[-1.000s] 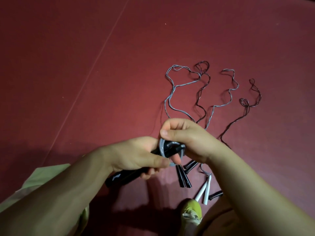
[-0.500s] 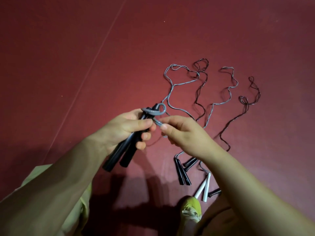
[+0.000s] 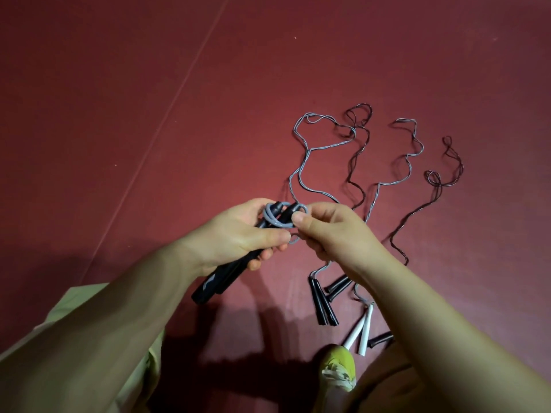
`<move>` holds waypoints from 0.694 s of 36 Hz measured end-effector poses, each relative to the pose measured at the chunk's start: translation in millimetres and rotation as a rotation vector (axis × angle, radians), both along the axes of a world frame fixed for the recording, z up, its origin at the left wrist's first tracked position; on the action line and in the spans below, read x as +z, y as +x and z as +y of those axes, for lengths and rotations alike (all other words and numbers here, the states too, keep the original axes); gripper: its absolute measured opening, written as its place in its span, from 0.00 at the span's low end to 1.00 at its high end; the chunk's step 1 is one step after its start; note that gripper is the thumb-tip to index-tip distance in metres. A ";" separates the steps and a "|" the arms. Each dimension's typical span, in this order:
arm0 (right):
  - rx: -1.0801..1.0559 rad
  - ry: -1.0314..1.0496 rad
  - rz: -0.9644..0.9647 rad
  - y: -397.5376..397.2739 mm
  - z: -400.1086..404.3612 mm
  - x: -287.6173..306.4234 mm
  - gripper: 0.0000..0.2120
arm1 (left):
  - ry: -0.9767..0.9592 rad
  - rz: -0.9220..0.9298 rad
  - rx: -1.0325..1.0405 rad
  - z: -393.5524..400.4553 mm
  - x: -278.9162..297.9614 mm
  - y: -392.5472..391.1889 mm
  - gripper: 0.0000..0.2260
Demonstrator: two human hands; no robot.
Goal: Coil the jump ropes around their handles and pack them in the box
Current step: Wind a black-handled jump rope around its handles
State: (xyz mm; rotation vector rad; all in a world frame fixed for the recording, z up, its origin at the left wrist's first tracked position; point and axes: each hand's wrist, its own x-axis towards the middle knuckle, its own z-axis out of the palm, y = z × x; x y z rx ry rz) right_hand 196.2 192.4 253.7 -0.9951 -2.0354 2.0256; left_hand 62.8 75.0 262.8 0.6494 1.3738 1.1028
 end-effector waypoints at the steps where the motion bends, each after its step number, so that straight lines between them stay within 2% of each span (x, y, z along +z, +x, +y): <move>1: 0.002 0.015 0.004 0.3 0.0 -1.0 0.16 | 0.001 -0.003 0.006 0.1 -0.5 0.5 0.11; 3: 0.014 0.075 0.000 0.2 -0.9 -2.7 0.19 | 0.006 -0.015 0.017 0.4 -0.8 0.9 0.11; 9: 0.081 0.200 0.048 -2.4 -5.8 -4.5 0.15 | 0.018 -0.036 0.026 0.2 -2.1 -0.5 0.11; 11: 0.090 0.230 0.045 -4.1 -5.4 -6.5 0.17 | 0.015 -0.033 0.037 0.6 -3.5 -0.1 0.10; 13: 0.050 0.253 0.037 -5.0 -6.2 -6.8 0.20 | -0.004 -0.039 0.062 1.6 -4.4 0.3 0.08; 15: -0.015 0.268 0.028 -4.5 -5.7 -6.4 0.17 | -0.070 -0.086 0.085 2.2 -4.4 0.6 0.09; 17: -0.079 0.264 -0.012 -1.8 -2.9 -7.4 0.15 | -0.146 -0.090 0.069 2.1 -6.5 1.5 0.12; 25: -0.122 0.428 -0.223 0.0 -3.3 -9.3 0.24 | -0.215 0.050 0.155 6.4 -17.9 20.2 0.17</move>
